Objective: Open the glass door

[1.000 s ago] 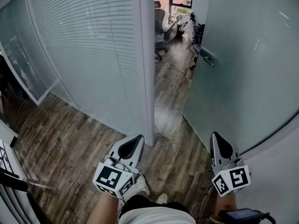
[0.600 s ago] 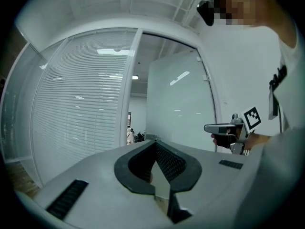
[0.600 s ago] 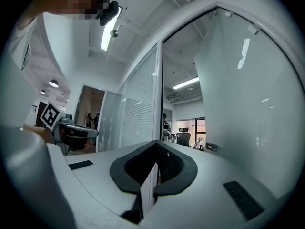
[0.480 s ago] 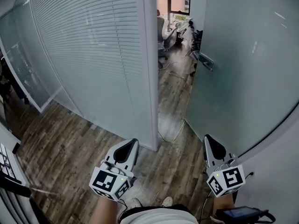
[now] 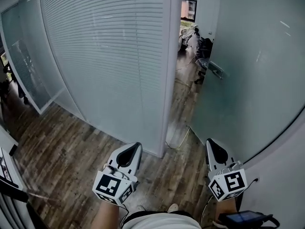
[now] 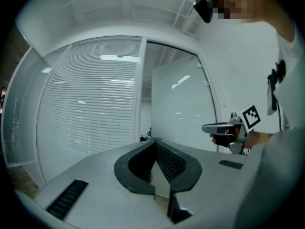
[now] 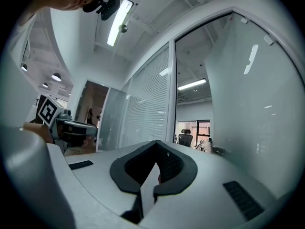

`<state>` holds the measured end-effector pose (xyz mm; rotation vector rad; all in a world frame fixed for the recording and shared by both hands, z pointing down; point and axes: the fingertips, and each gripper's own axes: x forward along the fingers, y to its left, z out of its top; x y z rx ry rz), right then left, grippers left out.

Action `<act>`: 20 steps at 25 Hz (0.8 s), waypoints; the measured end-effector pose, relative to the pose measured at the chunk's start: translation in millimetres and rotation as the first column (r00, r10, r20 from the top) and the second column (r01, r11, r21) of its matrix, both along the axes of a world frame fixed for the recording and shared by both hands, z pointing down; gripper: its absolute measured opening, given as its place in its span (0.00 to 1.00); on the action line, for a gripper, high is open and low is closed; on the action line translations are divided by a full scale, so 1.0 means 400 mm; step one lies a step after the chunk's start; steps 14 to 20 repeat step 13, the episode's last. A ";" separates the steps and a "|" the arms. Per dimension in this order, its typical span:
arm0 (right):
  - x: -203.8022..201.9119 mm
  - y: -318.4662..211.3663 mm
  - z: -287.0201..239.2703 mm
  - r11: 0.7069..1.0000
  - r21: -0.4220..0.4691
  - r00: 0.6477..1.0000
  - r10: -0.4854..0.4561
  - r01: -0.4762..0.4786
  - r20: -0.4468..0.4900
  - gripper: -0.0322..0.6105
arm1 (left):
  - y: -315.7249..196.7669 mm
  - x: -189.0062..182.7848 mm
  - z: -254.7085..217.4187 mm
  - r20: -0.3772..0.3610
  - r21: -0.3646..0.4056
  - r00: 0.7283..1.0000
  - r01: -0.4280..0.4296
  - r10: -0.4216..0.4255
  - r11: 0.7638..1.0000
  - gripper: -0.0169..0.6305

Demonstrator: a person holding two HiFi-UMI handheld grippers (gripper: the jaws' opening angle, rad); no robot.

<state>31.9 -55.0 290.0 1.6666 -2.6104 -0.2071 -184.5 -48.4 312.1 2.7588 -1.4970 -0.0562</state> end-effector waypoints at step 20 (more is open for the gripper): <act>-0.032 0.000 -0.018 0.999 -0.008 0.999 0.031 -0.031 -0.009 0.05 | -0.009 -0.033 -0.021 -0.006 0.002 1.000 -0.020 0.020 1.000 0.03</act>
